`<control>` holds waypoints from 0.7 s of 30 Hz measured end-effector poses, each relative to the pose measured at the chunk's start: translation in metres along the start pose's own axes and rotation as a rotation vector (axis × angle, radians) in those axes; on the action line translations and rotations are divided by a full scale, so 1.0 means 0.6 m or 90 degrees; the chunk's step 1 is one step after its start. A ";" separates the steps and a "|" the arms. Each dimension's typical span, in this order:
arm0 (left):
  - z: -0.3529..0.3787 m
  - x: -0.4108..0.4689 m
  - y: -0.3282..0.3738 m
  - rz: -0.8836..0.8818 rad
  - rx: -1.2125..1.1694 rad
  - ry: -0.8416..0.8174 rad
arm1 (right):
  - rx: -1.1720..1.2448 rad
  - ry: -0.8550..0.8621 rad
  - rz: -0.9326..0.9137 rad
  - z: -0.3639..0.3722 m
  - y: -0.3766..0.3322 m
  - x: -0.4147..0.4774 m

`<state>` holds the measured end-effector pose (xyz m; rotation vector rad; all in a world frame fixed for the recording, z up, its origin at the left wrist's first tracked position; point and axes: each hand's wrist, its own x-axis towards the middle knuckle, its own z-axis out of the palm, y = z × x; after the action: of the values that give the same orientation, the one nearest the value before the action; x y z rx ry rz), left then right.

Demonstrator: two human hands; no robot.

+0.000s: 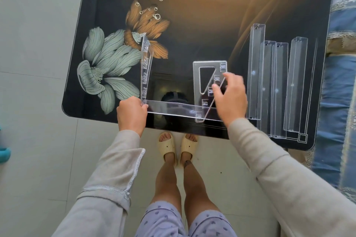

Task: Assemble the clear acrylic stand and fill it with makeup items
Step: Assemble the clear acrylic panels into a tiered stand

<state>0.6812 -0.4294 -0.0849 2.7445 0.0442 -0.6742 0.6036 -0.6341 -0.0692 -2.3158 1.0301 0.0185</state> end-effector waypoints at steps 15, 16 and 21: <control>-0.012 0.002 -0.010 -0.002 -0.011 -0.012 | -0.101 0.008 0.340 0.033 -0.047 0.081; -0.012 0.002 -0.010 -0.001 -0.011 -0.013 | -0.107 0.005 0.338 0.032 -0.048 0.083; -0.011 0.004 -0.014 -0.002 -0.018 -0.009 | -0.154 0.009 0.270 0.026 -0.043 0.084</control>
<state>0.6856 -0.4197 -0.0826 2.7127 0.0541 -0.6875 0.6598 -0.6465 -0.0810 -2.2593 1.5837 0.3092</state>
